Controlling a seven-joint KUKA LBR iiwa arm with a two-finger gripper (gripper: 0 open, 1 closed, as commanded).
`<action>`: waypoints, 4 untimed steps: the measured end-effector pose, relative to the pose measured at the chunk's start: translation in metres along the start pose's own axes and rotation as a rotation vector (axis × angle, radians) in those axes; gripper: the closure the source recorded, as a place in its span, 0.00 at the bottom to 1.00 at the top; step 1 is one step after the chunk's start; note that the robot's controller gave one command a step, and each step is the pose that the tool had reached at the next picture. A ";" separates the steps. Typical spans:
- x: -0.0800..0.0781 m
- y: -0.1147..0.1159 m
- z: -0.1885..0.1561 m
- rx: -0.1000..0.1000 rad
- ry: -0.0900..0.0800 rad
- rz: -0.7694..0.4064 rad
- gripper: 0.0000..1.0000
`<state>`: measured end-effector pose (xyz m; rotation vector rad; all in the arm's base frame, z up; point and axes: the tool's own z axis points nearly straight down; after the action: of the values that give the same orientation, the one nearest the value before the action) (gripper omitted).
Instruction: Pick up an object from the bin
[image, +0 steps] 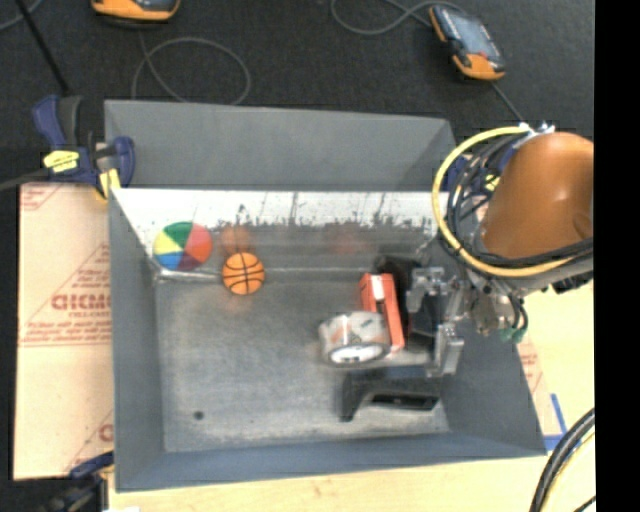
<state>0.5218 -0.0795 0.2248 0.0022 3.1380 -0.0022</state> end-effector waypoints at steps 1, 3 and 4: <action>0.015 -0.005 0.067 0.001 -0.004 -0.035 0.00; 0.035 -0.014 0.065 0.000 0.000 -0.082 0.00; 0.024 -0.013 0.134 -0.001 -0.005 0.000 0.00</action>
Offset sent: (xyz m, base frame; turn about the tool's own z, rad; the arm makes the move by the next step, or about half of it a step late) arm -0.0400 -0.0169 -0.0648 -0.1178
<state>0.4982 -0.0924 0.0911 0.0027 3.1329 -0.0013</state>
